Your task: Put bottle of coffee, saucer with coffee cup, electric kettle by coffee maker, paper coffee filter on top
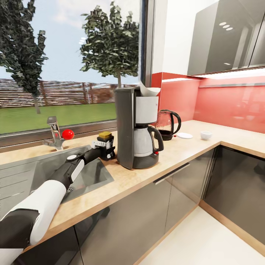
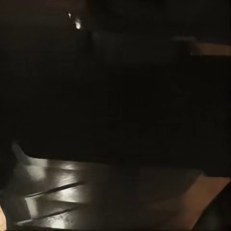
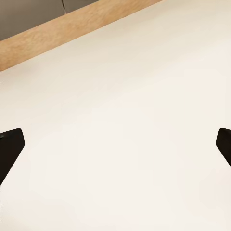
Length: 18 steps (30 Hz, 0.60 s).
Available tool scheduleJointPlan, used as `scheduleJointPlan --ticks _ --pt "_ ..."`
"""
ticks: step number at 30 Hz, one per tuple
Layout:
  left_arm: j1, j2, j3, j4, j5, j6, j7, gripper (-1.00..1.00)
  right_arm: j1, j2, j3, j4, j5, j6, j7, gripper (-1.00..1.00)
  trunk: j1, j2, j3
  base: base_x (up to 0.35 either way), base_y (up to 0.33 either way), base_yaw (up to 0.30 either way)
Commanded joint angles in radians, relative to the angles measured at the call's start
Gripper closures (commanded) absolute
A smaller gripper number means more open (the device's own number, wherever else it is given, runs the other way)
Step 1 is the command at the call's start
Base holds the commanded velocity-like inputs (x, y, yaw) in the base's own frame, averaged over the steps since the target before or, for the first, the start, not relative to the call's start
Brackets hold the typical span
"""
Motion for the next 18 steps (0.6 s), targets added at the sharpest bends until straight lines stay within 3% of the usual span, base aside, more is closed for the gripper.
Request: scheduleJointPlan --ticks 1,18 --pt "-0.001 0.001 -0.006 0.0 0.01 0.005 0.0 -1.0 -0.002 -0.001 0.007 -0.001 -0.011 -0.005 0.002 -1.0 0.0 -0.001 -0.001 0.0 0.047 0.0" --pt "-0.001 0.001 -0.006 0.0 0.01 0.005 0.0 -1.0 -0.002 -0.001 0.007 -0.001 -0.011 -0.005 0.002 -1.0 0.0 -0.001 -0.001 0.0 0.041 0.0"
